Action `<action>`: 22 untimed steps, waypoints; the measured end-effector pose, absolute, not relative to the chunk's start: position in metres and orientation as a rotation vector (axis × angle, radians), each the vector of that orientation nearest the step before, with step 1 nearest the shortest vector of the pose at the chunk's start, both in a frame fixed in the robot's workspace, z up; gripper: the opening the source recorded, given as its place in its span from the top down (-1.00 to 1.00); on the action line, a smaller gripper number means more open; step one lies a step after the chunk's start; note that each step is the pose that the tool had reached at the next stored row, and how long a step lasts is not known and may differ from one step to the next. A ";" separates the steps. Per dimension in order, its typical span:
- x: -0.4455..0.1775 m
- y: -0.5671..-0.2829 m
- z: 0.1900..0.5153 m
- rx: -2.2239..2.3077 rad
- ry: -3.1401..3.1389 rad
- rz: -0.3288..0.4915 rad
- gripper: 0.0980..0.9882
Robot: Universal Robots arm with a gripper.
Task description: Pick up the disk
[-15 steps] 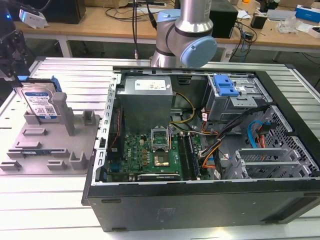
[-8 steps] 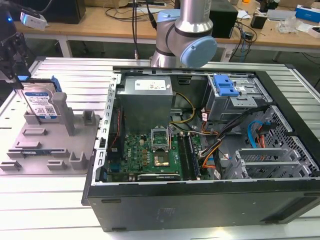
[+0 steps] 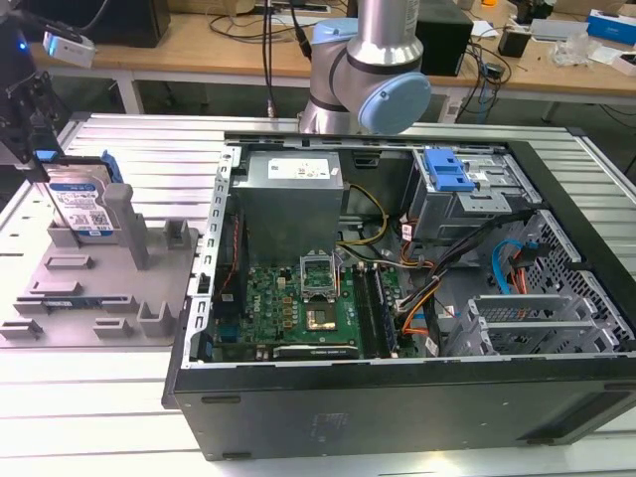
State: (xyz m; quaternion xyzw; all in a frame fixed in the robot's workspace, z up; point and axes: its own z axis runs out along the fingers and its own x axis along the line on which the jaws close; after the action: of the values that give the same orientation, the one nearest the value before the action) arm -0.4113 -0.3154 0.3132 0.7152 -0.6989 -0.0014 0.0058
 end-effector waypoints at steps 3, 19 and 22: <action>-0.411 -0.315 0.311 2.241 -2.185 -0.004 -0.03; -0.411 -0.315 0.301 2.248 -2.177 -0.005 0.31; -0.411 -0.315 0.301 2.249 -2.177 -0.004 0.31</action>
State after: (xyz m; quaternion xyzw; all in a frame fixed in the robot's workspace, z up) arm -0.4113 -0.3154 0.3014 0.7184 -0.6956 -0.0014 0.0059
